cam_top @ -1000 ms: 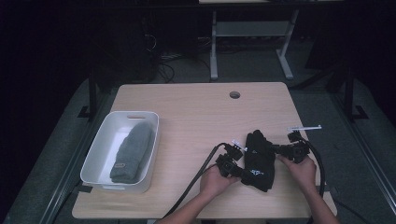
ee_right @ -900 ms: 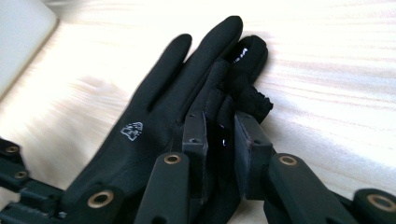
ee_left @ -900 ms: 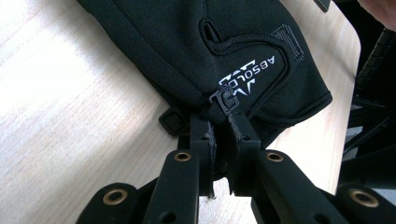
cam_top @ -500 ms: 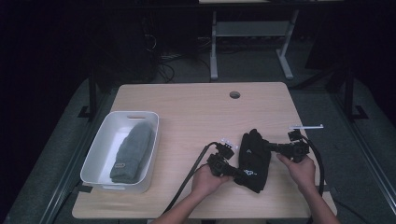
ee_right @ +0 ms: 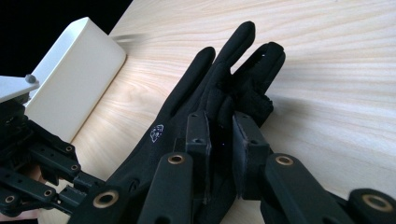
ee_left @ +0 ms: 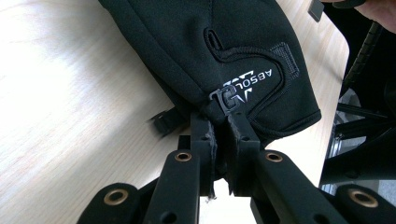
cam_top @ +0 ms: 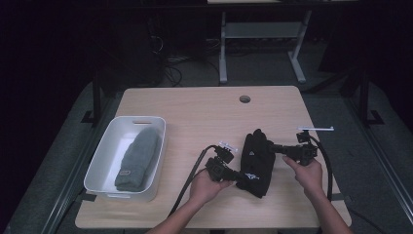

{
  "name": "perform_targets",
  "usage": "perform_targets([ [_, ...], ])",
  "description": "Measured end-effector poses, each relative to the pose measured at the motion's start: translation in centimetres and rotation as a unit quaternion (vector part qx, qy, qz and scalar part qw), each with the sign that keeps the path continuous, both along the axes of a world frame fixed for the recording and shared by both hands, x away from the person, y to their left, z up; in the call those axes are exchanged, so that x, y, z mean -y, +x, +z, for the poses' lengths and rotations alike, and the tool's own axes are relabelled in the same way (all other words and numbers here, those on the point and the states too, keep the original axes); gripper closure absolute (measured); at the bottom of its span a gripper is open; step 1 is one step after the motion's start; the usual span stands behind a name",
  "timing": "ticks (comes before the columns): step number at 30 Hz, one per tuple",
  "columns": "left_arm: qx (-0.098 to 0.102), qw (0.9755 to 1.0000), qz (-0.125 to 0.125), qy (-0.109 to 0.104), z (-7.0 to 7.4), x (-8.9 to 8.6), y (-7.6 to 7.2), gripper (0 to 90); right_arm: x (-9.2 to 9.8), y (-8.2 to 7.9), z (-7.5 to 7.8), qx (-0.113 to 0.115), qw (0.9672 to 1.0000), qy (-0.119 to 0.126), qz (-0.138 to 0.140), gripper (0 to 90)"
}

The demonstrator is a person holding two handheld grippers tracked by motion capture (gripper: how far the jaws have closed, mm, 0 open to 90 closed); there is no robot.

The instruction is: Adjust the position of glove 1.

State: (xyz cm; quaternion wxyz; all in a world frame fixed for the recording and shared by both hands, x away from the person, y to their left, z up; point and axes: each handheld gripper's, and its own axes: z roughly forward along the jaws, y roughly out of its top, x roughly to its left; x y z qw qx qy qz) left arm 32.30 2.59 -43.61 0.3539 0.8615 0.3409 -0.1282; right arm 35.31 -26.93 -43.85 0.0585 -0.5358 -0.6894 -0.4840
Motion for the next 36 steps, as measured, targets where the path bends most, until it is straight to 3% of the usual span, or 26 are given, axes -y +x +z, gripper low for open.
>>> perform_targets([
  [17, 0.016, 0.9997, 0.012, -0.015, 2.2, -2.6, -0.1, 83.4, -2.1, 1.0, 2.6, 0.013, 0.9988, 0.045, 0.013, 78.3],
  [36, 0.031, 0.9987, 0.032, -0.025, 4.2, -6.0, 0.0, 83.5, -5.5, 2.6, 4.7, 0.019, 0.9975, 0.056, 0.038, 78.3],
])
